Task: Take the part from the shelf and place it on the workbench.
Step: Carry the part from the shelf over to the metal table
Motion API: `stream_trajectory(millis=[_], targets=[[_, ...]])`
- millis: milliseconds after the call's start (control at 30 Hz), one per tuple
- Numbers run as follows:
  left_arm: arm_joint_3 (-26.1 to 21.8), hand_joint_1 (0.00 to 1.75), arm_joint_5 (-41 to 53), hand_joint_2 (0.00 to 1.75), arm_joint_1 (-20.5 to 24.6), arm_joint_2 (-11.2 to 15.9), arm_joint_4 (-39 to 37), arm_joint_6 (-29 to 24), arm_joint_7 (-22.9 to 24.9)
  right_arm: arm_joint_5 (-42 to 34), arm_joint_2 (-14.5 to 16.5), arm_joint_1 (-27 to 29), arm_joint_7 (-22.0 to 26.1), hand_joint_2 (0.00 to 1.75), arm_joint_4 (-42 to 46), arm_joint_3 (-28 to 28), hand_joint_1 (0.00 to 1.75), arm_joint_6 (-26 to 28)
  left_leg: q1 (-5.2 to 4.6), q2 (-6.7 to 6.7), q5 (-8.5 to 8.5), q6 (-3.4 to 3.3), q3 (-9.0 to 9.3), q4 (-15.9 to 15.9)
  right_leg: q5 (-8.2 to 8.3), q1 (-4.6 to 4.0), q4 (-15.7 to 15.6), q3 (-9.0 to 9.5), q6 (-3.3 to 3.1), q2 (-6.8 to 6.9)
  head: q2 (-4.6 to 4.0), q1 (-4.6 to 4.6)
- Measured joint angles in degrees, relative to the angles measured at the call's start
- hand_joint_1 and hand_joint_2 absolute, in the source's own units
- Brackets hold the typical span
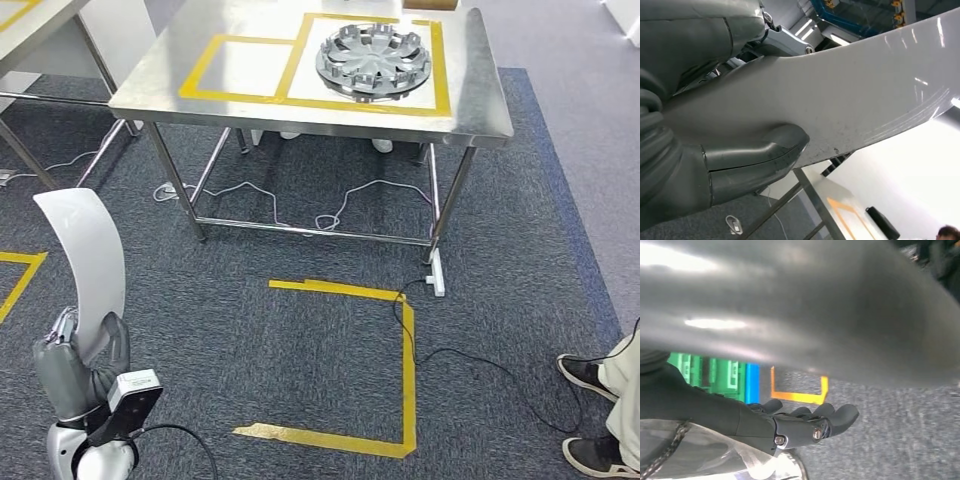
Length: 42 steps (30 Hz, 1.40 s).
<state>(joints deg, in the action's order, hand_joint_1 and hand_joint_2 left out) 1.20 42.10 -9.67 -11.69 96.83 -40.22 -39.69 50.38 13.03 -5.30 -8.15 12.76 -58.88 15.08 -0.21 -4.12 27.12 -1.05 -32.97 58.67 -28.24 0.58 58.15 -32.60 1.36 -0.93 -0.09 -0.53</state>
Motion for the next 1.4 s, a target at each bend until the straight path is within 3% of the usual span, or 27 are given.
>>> stream_trajectory(millis=[133, 167, 233, 267, 300, 333, 400, 500, 567, 633, 700, 767, 800, 833, 900, 933, 967, 1000, 1067, 1100, 1133, 1167, 1200, 1267, 1300, 1333, 1400], targets=[[0.0, 1.75, 0.2, 1.75, 0.0, 0.0, 0.0, 0.0, 0.0, -0.1, 0.0, 0.0, 0.0, 0.0, 0.0, -0.1, 0.0, 0.0, 0.08, -0.02, -0.07, 0.15, 0.02, 0.0, 0.03, -0.08, 0.1, -0.03, -0.13, 0.0, 0.0, 0.1], [0.0, 1.75, 0.3, 1.75, 0.0, 0.1, 0.0, 0.0, 0.0, -0.1, 0.0, 0.1, -0.1, 0.0, 0.0, -0.2, 0.0, -0.1, 0.13, 0.67, 0.88, 0.51, -0.51, 1.4, 0.05, 0.01, 0.0, 0.16, -0.47, 0.19, 0.0, -0.05], [0.0, 1.75, 1.5, 1.75, 0.0, 0.3, -0.1, 0.0, 0.0, -0.1, 0.0, 0.2, -0.2, 0.0, 0.0, -0.6, 0.0, -0.2, 0.35, 2.46, 3.96, 1.42, -4.52, 9.9, -0.66, 0.11, -0.4, 0.86, -1.31, 0.86, 0.01, -0.37], [0.0, 1.75, 2.1, 1.75, 0.0, 0.4, -0.1, 0.0, 0.0, -0.1, 0.0, 0.3, -0.2, 0.0, 0.0, -0.8, 0.0, -0.3, 0.44, 3.37, 4.65, 1.76, -5.99, 13.1, -1.13, 0.17, -0.5, 1.29, -1.67, 1.27, 0.01, -0.52], [0.0, 1.75, 2.6, 1.75, -0.1, 0.5, -0.1, 0.0, 0.0, -0.1, 0.0, 0.4, -0.2, 0.0, 0.0, -0.9, 0.0, -0.3, 0.49, 3.6, 3.67, 1.69, -6.26, 13.6, -1.73, 0.09, -0.6, 1.77, -1.71, 1.54, 0.01, -0.5], [0.0, 1.75, 2.7, 1.75, -0.1, 0.5, -0.1, 0.0, 0.0, 0.0, 0.0, 0.4, -0.3, 0.0, 0.0, -1.0, 0.0, -0.3, 0.42, 3.74, 1.49, 1.33, -4.35, 9.7, -2.11, 0.07, -0.6, 2.25, -1.61, 1.76, 0.0, -0.5], [0.0, 1.75, 2.8, 1.75, 0.0, 0.6, -0.1, 0.0, -0.1, 0.0, 0.0, 0.4, -0.3, 0.0, 0.0, -1.1, 0.0, -0.4, 0.02, 4.32, -0.1, 0.47, -0.83, 2.8, -2.93, -0.08, -0.6, 3.14, -1.1, 2.08, 0.01, -0.51], [0.1, 1.75, 2.7, 1.75, -0.1, 0.6, -0.1, 0.0, -0.2, 0.1, 0.0, 0.2, -0.1, 0.0, 0.0, -1.1, 0.0, -0.9, -0.29, 4.32, 1.29, -0.62, 0.95, -0.5, -3.01, -0.08, -1.0, 4.47, 0.3, 2.45, 0.01, -0.58], [0.1, 1.75, 2.6, 1.75, -0.2, 0.7, -0.1, 0.0, -0.2, 0.2, 0.0, 0.0, -0.5, 0.0, 0.0, -1.1, 0.0, -1.2, -0.01, 3.96, 1.44, -1.29, 2.52, -1.5, -2.64, -0.04, 0.8, 4.45, 1.04, 2.27, 0.01, -0.35], [0.2, 1.75, 2.6, 1.75, -0.1, 0.7, -0.1, 0.0, -0.3, 0.2, 0.0, -0.1, -0.9, 0.0, 0.0, -1.1, 0.0, -1.4, 0.18, 3.87, 2.05, -1.72, 4.3, -2.2, -3.18, 0.04, 6.6, 0.6, 1.25, 1.56, 0.0, 0.02], [0.3, 1.75, 2.7, 1.75, -0.1, 0.7, -0.1, 0.0, -0.3, 0.1, 0.0, 0.0, -0.7, 0.0, 0.0, -1.2, 0.0, -1.5, 0.19, 3.74, 3.28, -1.89, 5.66, -2.3, -5.34, 0.1, 13.4, -5.3, 1.53, 1.11, 0.0, 0.2], [0.4, 1.75, 2.7, 1.75, -0.1, 0.7, -0.1, 0.0, -0.3, -0.1, -0.1, 0.4, -0.8, 0.0, 0.0, -1.2, 0.0, -1.6, 0.21, 3.43, 4.9, -1.84, 7.53, -2.4, -7.73, 0.1, 15.1, -9.26, 1.84, 1.05, 0.0, 0.25], [0.4, 1.75, 2.7, 1.75, -0.2, 0.7, -0.1, 0.0, -0.3, -0.3, -0.1, 0.6, -0.8, 0.0, 0.0, -1.2, 0.0, -1.6, 0.23, 3.26, 5.89, -1.74, 8.77, -2.5, -7.54, 0.11, 13.4, -10.05, 1.84, 1.06, 0.0, 0.25], [0.5, 1.75, 2.7, 1.75, -0.2, 0.7, -0.1, 0.0, -0.3, -0.5, -0.1, 0.8, -0.9, 0.0, 0.0, -1.3, 0.0, -1.8, 0.24, 3.14, 7.04, -1.6, 10.12, -2.5, -5.58, 0.11, 10.4, -10.37, 1.73, 1.07, 0.0, 0.27], [0.6, 1.75, 2.8, 1.75, -0.6, 0.7, -0.1, 0.0, -0.3, -1.2, -0.1, 1.3, -0.7, 0.0, 0.0, -1.7, 0.0, -2.1, 0.19, 2.96, 9.53, -1.15, 12.59, -2.6, 2.09, -0.05, 4.7, -10.11, 1.15, 1.16, 0.0, 0.28], [0.8, 1.75, 3.0, 1.75, -0.8, 0.7, -0.1, 0.0, -0.3, -1.5, -0.1, 1.4, -0.5, 0.0, 0.0, -1.9, 0.0, -2.3, 0.24, 2.9, 10.59, -0.79, 13.66, -2.9, 4.78, -0.28, 3.3, -9.67, 0.73, 1.17, 0.0, 0.22], [0.9, 1.75, 3.1, 1.75, -0.9, 0.7, 0.0, 0.0, -0.3, -1.7, -0.1, 1.4, -0.3, 0.0, 0.0, -2.1, 0.0, -2.3, 0.34, 2.85, 11.18, -0.4, 14.7, -3.2, 5.79, -0.56, 3.0, -9.03, 0.23, 1.18, 0.0, 0.23], [1.1, 1.75, 3.2, 1.75, -0.9, 0.7, 0.1, 0.0, -0.3, -1.8, -0.1, 1.2, -0.4, 0.0, 0.0, -2.2, 0.0, -2.3, 0.47, 2.81, 10.95, 0.0, 15.27, -2.9, 4.6, -0.8, 3.1, -8.13, -0.26, 1.14, 0.0, 0.24], [1.5, 1.75, 3.4, 1.75, -0.7, 0.7, 0.3, 0.0, -0.3, -1.9, -0.2, 0.8, -0.8, 0.0, 0.1, -2.3, 0.0, -2.3, 0.64, 3.04, 8.06, 0.61, 13.6, 2.3, 2.9, -0.68, 2.3, -5.76, -1.08, 1.01, 0.01, 0.26], [1.6, 1.75, 3.5, 1.75, -0.5, 0.7, 0.3, 0.0, -0.3, -1.8, -0.2, 0.7, -0.7, 0.0, 0.1, -2.4, 0.0, -2.3, 0.65, 3.2, 6.46, 0.87, 11.04, 6.8, 2.07, -0.44, 1.7, -4.26, -1.38, 0.99, 0.02, 0.15], [1.7, 1.75, 3.5, 1.75, -0.5, 0.7, 0.4, 0.0, -0.3, -1.8, -0.2, 0.6, -0.5, 0.0, 0.1, -2.5, 0.0, -2.3, 0.69, 3.37, 5.99, 1.14, 7.84, 11.3, 1.19, -0.18, 1.0, -2.55, -1.58, 0.98, 0.02, 0.04], [1.7, 1.75, 3.5, 1.75, -0.4, 0.7, 0.4, 0.0, -0.3, -1.7, -0.3, 0.6, -0.3, 0.0, 0.1, -2.6, 0.0, -2.3, 0.75, 3.48, 7.07, 1.42, 4.62, 14.6, 0.24, -0.02, 0.4, -0.8, -1.69, 0.99, 0.02, -0.06], [1.7, 1.75, 3.4, 1.75, -0.5, 0.7, 0.4, 0.0, -0.3, -1.6, -0.3, 0.6, -0.2, 0.0, 0.1, -2.6, 0.0, -2.3, 0.83, 3.51, 9.46, 1.66, 1.75, 16.5, -0.74, 0.12, -0.2, 1.0, -1.69, 0.93, 0.02, -0.08], [1.6, 1.75, 3.1, 1.75, -0.5, 0.7, 0.4, 0.0, -0.3, -1.3, -0.2, 0.8, -0.1, 0.0, 0.1, -2.7, 0.0, -2.1, 0.94, 3.55, 14.73, 2.01, -2.84, 16.5, -2.95, 0.48, -1.2, 4.72, -1.39, 0.63, 0.02, -0.07], [1.6, 1.75, 2.9, 1.75, -0.6, 0.7, 0.4, 0.0, -0.3, -1.1, -0.3, 0.9, -0.1, 0.0, 0.1, -2.7, 0.0, -2.0, 0.96, 3.58, 15.44, 2.06, -4.57, 15.0, -4.13, 0.71, -1.5, 6.52, -1.19, 0.47, 0.02, -0.09], [1.6, 1.75, 2.8, 1.75, -0.7, 0.7, 0.4, 0.0, -0.3, -0.9, -0.3, 1.0, -0.1, 0.0, 0.1, -2.7, 0.0, -1.8, 0.97, 3.62, 13.71, 2.05, -5.98, 12.6, -5.32, 0.93, -1.7, 8.27, -0.94, 0.34, 0.02, -0.1], [1.6, 1.75, 2.5, 1.75, -1.1, 0.8, 0.4, 0.0, -0.3, -0.7, -0.3, 1.1, -0.1, 0.0, 0.1, -2.7, 0.0, -1.6, 1.01, 3.64, 3.43, 1.86, -8.0, 6.7, -7.79, 1.09, -1.8, 11.46, -0.32, -0.07, 0.02, -0.36]])
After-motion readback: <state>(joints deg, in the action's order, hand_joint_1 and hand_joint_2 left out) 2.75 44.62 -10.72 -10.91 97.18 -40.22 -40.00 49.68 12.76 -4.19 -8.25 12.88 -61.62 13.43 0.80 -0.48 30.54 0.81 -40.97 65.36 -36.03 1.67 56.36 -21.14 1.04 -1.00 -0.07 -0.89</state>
